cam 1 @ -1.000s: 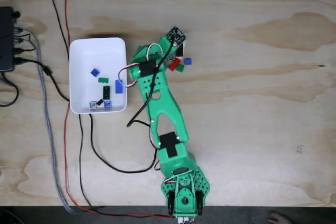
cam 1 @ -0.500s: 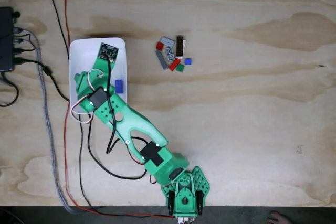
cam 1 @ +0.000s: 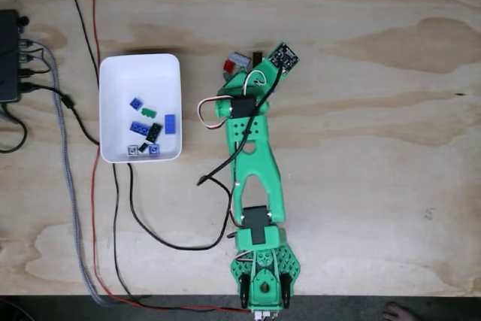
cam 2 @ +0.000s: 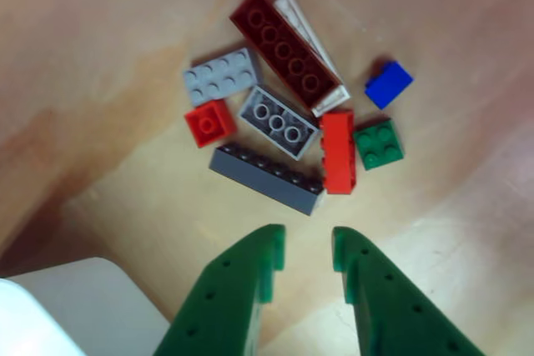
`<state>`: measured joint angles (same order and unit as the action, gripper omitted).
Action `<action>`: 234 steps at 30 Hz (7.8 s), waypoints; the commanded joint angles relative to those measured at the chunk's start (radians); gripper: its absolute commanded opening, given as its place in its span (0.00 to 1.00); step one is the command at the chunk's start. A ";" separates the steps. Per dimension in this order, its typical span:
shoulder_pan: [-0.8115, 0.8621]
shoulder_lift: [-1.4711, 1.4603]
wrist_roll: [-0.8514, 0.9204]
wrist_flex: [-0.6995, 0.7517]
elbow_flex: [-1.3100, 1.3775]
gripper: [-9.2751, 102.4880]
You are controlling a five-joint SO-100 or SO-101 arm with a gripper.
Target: Put all lego bricks in the bin.
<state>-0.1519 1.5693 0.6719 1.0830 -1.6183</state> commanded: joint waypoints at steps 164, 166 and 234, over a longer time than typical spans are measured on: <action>0.098 0.046 0.561 -0.365 -0.390 0.29; 0.097 -0.005 0.572 -0.403 -0.397 0.30; -0.008 -0.040 0.219 -0.215 0.067 0.32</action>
<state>-0.4541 1.4082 0.6535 1.0953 -1.3714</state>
